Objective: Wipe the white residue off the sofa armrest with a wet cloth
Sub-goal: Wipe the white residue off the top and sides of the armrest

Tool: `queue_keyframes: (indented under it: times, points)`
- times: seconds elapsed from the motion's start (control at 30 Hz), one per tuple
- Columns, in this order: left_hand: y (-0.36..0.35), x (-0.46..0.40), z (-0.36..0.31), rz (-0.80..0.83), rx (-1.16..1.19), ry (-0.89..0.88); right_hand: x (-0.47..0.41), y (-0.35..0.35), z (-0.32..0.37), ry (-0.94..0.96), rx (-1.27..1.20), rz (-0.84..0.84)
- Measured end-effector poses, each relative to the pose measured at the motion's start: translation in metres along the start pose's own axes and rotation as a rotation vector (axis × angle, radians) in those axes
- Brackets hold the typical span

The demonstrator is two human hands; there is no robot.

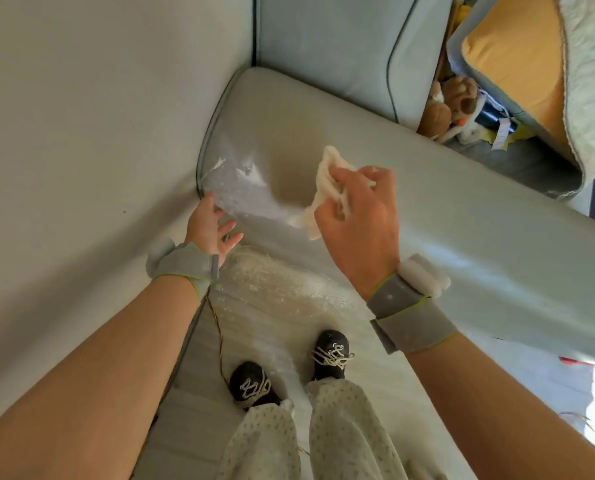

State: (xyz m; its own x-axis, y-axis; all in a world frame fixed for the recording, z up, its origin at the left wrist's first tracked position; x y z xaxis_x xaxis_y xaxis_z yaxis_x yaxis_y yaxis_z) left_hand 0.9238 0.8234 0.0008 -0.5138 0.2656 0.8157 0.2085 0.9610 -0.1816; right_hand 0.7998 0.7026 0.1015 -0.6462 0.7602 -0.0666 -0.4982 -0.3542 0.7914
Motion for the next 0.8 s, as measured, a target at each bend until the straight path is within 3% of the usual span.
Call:
queue_keyframes:
  times: [0.33,0.43,0.63,0.8]
  points:
    - [0.009,-0.004,-0.004,-0.094,0.151,-0.035,-0.046,-0.052,-0.01,0.647,0.553,0.229]
    - [0.008,-0.008,-0.008,-0.103,0.163,-0.035,-0.057,-0.048,-0.012,0.671,0.588,0.285]
    - [-0.005,-0.008,-0.003,-0.142,0.209,-0.075,-0.104,-0.048,0.021,0.579,0.275,0.346]
    - [-0.005,-0.013,0.0,-0.241,0.257,-0.134,-0.146,-0.076,0.052,0.562,0.396,0.386]
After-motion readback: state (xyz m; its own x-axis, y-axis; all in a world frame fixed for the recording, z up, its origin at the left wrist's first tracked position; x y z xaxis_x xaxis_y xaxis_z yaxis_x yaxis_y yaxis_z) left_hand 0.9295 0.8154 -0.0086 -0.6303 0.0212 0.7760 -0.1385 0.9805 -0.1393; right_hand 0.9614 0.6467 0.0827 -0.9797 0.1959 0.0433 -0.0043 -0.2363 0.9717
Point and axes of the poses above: each hand's wrist, its own x-axis away from the middle knuckle, its own y-axis out of the back of the hand, z = x × y, the point moved 1 cm from there along -x, towards the middle knuckle, and after that the axes turned 2 degrees about -y, right-handed, at the moved point
